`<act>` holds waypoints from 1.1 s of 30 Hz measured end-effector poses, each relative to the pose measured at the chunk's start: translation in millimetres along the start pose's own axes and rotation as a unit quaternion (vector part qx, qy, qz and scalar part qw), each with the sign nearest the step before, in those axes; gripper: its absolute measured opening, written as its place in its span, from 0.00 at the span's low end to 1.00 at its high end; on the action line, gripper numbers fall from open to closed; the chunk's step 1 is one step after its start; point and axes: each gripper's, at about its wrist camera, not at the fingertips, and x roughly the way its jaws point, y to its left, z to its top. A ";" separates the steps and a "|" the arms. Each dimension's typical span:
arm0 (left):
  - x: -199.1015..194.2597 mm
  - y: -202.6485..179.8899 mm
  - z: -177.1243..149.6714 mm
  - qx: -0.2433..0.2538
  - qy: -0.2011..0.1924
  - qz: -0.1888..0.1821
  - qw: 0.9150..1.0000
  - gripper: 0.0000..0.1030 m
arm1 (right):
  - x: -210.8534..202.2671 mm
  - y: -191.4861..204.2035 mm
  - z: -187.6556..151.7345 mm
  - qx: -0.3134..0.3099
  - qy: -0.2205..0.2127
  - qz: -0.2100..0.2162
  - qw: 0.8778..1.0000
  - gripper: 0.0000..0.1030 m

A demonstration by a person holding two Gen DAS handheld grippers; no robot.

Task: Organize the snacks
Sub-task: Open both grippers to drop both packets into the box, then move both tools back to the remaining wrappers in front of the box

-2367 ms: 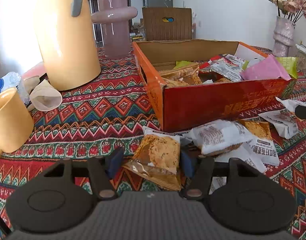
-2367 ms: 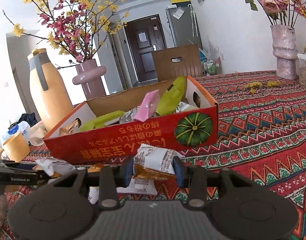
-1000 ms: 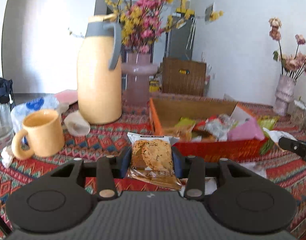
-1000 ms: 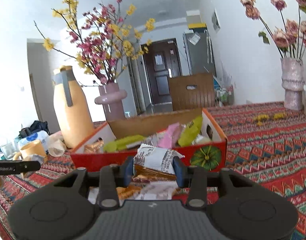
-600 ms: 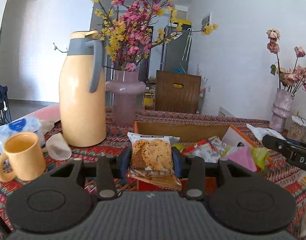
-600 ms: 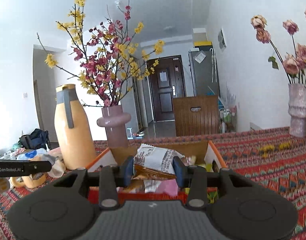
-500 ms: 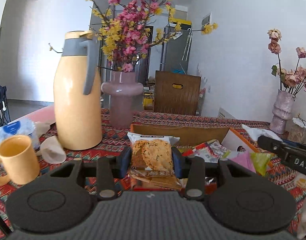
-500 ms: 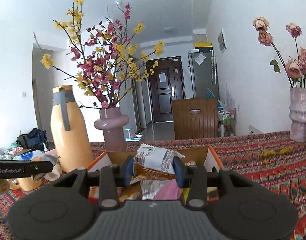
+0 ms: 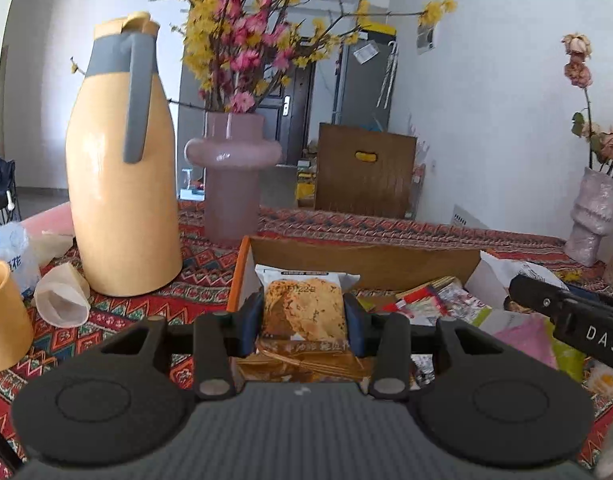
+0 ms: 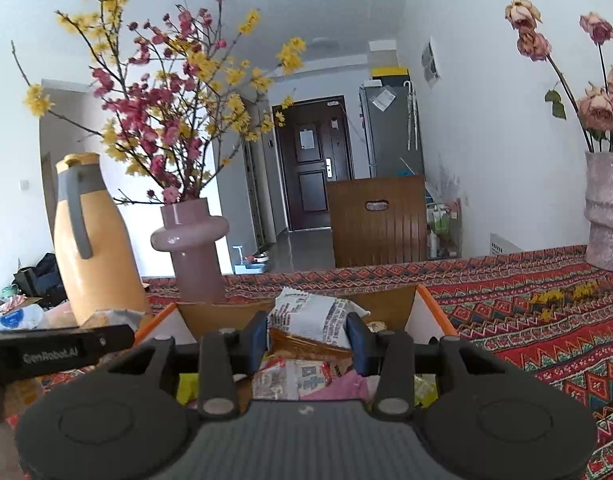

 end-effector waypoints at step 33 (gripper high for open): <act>-49.9 5.0 9.7 -0.038 -0.069 0.035 0.996 1.00 | -33.7 3.0 2.2 -0.002 -0.041 -0.014 0.999 1.00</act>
